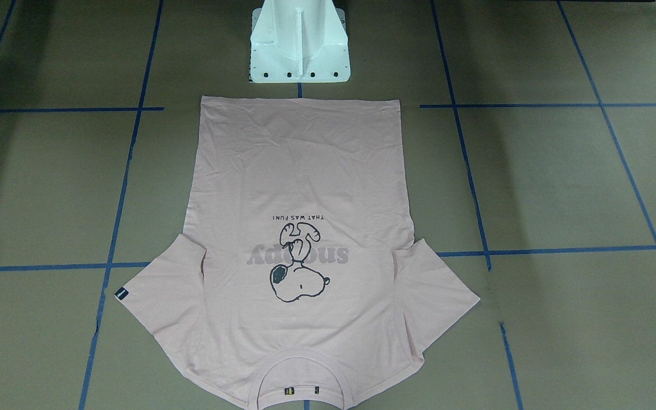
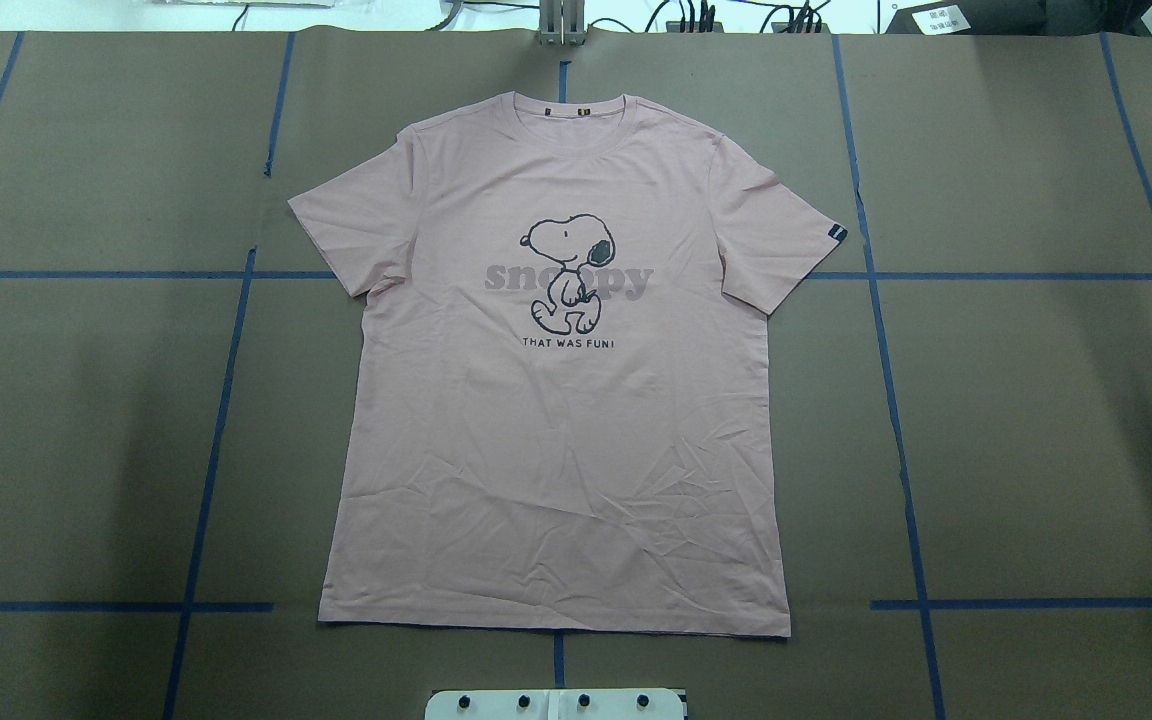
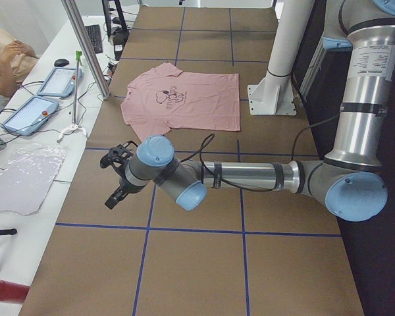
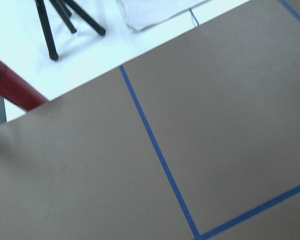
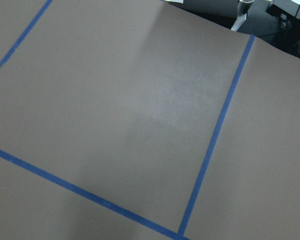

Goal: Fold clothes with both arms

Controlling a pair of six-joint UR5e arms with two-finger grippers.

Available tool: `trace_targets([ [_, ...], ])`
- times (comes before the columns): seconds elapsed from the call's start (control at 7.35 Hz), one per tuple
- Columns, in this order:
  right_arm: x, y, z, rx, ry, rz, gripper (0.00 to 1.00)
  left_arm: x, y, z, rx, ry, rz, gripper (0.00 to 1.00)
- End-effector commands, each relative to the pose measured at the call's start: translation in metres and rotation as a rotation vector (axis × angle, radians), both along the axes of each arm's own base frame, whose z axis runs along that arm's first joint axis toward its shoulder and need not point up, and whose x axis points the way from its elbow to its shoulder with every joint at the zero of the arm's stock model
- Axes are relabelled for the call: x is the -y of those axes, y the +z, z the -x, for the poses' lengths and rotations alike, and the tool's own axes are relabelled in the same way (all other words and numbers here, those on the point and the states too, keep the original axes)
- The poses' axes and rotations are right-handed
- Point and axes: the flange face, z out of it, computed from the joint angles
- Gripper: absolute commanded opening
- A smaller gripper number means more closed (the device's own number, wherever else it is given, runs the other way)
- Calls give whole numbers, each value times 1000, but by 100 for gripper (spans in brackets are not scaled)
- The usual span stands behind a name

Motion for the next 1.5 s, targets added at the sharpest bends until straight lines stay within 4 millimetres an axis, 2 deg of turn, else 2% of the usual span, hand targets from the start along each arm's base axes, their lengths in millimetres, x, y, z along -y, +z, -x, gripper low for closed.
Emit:
trace_targets([
  [0.0,37,-66,54,117,40,59,100,11,-14,-10,-6,17,-54,100],
  [0.14,50,-99,98,189,85,126,100,11,-15,-15,-16,16,-54,100],
  [0.27,55,-124,158,231,102,126,100,10,-20,-25,-40,42,-53,100],
  [0.41,60,-150,223,230,198,144,100,8,-21,-37,-64,82,-60,100],
  [0.54,57,-170,284,225,268,150,100,8,-20,-43,-66,94,-69,100],
  [0.68,58,-177,328,218,296,162,96,7,-19,-43,-65,93,-68,100],
  [0.82,62,-171,359,210,309,213,86,7,-19,-43,-66,92,-67,100],
  [0.95,70,-167,368,191,292,231,81,7,-19,-43,-65,93,-68,100],
  [1.22,81,-148,387,135,169,275,81,6,-18,-43,-65,93,-68,100],
  [1.36,78,-142,388,125,158,275,81,6,-18,-43,-65,93,-71,100],
])
